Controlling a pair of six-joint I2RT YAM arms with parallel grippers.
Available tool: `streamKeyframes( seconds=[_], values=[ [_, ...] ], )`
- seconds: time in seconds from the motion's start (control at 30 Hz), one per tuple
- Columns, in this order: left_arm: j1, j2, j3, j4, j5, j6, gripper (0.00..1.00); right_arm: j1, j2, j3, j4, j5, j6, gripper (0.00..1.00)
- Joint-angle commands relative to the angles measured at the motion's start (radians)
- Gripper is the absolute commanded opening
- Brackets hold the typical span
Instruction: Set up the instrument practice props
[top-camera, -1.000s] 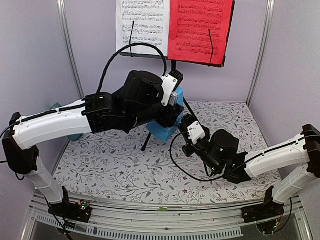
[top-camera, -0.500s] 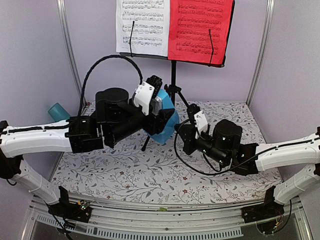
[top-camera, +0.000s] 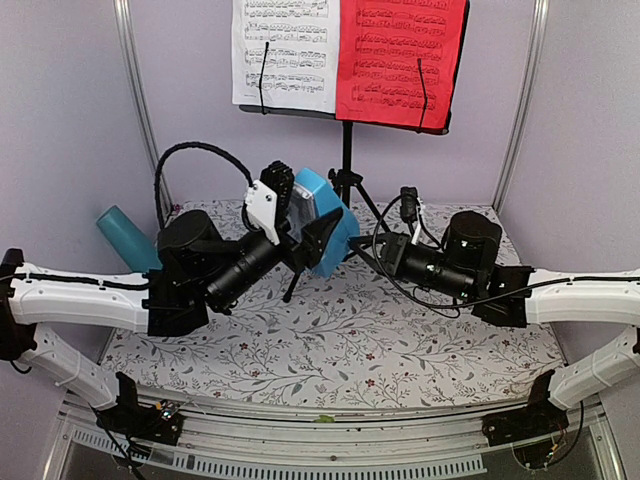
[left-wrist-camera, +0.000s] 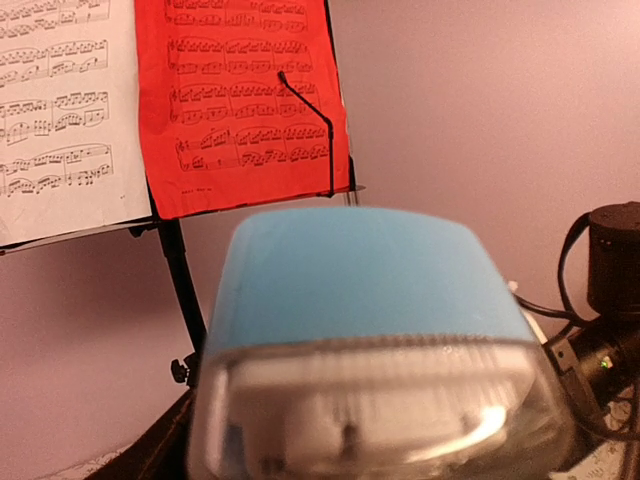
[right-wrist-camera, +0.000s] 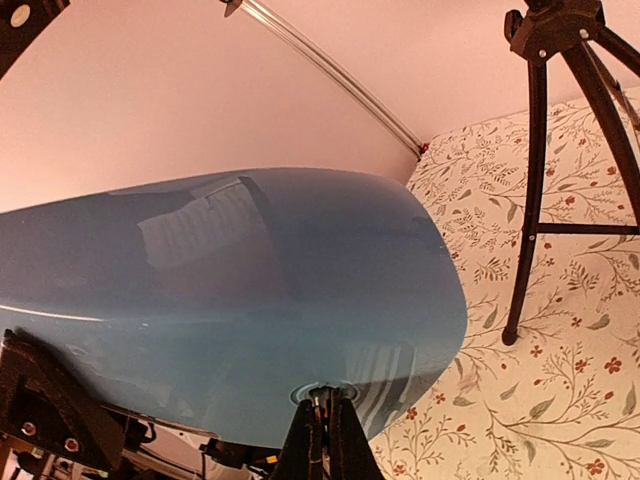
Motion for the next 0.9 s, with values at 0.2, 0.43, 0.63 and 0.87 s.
streamKeyframes(
  seconds=[0.2,0.43,0.63,0.87],
  values=[
    [-0.013,0.008,-0.159,0.488,0.153,0.133,0.0,-0.029,-0.081,0.071,0.133,-0.046,0.384,0.0],
    [-0.014,0.039,-0.223,0.64,0.186,0.207,0.0,-0.028,-0.061,0.079,0.225,-0.046,0.518,0.0],
    [-0.013,0.086,-0.266,0.807,0.2,0.29,0.0,-0.028,-0.024,0.071,0.329,-0.057,0.641,0.0],
    [-0.011,0.137,-0.267,0.881,0.195,0.317,0.0,-0.028,0.012,0.04,0.45,-0.059,0.76,0.0]
  ],
)
